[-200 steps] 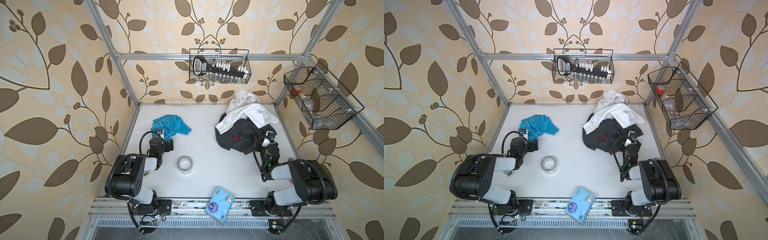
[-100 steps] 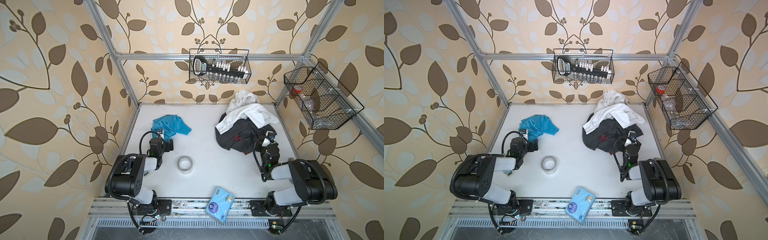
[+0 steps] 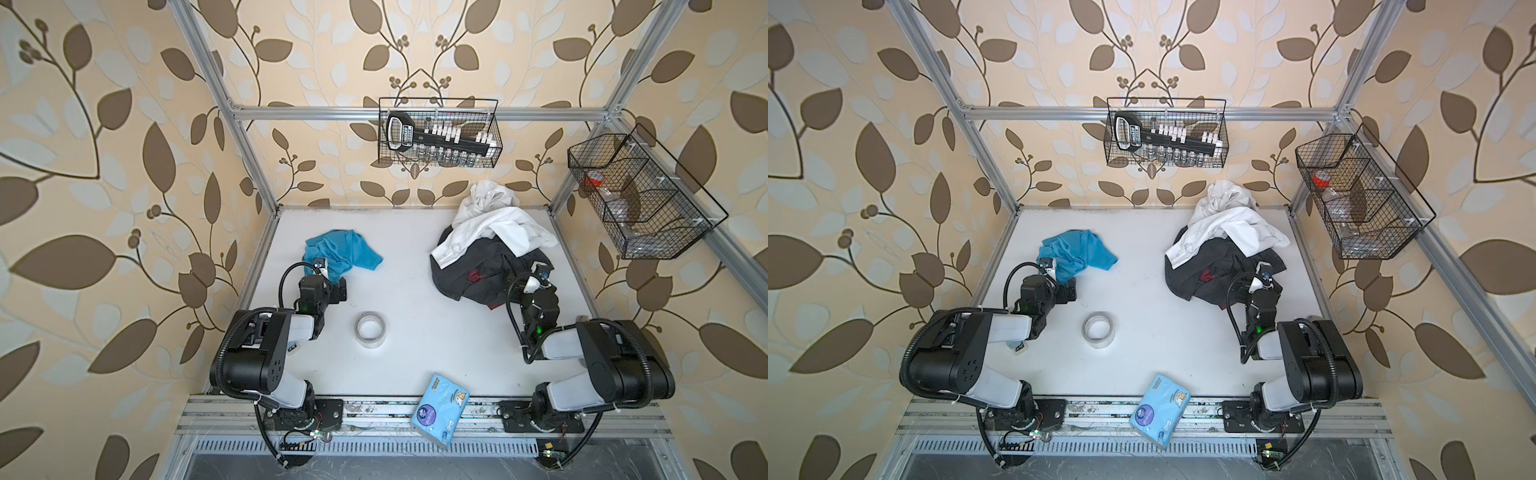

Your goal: Pick out a specific cloth from the pile

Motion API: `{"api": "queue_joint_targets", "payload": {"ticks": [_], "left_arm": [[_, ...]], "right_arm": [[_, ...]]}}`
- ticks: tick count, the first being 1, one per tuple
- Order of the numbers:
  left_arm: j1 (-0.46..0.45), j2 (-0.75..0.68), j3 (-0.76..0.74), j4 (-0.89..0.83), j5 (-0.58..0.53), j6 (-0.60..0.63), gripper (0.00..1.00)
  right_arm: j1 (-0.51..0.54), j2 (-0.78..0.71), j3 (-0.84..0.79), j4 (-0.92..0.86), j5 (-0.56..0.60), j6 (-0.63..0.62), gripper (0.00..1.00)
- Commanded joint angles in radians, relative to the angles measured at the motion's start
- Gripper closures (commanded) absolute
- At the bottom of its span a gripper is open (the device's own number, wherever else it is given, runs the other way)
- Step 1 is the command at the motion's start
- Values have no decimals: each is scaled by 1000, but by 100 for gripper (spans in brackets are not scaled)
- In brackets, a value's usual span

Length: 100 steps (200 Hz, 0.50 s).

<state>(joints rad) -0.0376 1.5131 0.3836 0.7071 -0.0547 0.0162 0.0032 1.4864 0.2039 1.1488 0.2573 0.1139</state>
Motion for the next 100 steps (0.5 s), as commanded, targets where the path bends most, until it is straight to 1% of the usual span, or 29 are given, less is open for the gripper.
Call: {"api": "queue_joint_targets", "payload": {"ticks": [1,46,52,61,64,70,80,100], "left_arm": [[8,-13,11,20,11,-8,1],[8,-14,11,20,11,-7,1],[8,-14,11,20,12,-9,1],[8,-14,11,20,12,-8,1],[8,-13,11,20,12,-8,1],[8,-14,11,20,11,-8,1],[8,-14,11,20,13,-8,1],[8,-13,11,20,11,-8,1]], "right_arm": [[-2,6,5,26,-10,-5,0],[-2,5,3,28,-15,-6,0],[-2,7,8,26,-59,-20,0],[-2,11,26,-8,-189,-75,0],[-3,9,27,-13,-208,-85,0],[-3,5,20,-6,-195,-81,1],[-3,13,22,4,-128,-53,0],[-8,8,6,23,-45,-12,1]]}}
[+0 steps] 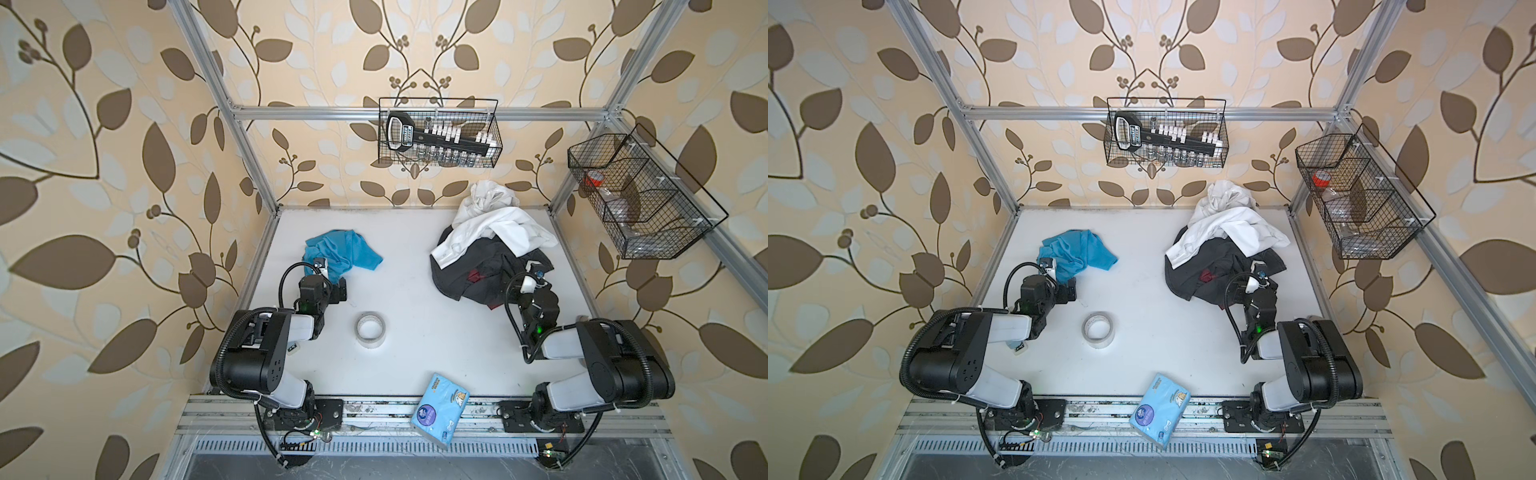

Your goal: Pick out a specific cloth from the pile

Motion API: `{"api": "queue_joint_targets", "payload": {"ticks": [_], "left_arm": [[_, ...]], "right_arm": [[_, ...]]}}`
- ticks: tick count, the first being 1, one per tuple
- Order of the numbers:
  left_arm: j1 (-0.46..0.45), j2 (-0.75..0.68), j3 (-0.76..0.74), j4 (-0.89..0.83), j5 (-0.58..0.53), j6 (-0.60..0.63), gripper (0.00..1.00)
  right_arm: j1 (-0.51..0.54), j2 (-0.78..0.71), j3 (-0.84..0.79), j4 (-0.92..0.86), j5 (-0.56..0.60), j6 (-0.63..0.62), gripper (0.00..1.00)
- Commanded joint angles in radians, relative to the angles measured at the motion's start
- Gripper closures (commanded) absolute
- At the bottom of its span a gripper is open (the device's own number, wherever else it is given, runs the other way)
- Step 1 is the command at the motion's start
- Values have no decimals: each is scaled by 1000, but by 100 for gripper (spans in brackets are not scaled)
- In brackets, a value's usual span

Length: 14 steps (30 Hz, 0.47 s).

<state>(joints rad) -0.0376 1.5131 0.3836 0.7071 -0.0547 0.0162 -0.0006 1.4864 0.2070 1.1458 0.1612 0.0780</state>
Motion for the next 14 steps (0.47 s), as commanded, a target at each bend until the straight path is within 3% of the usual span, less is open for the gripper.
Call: {"api": "queue_joint_targets", "payload": {"ticks": [1,14], "left_arm": [[8,-13,11,20,11,-8,1],[8,-13,11,20,12,-9,1]], "right_arm": [[-4,8,2,26,56,26,0],[-1,6,2,29,69,29,0]]}}
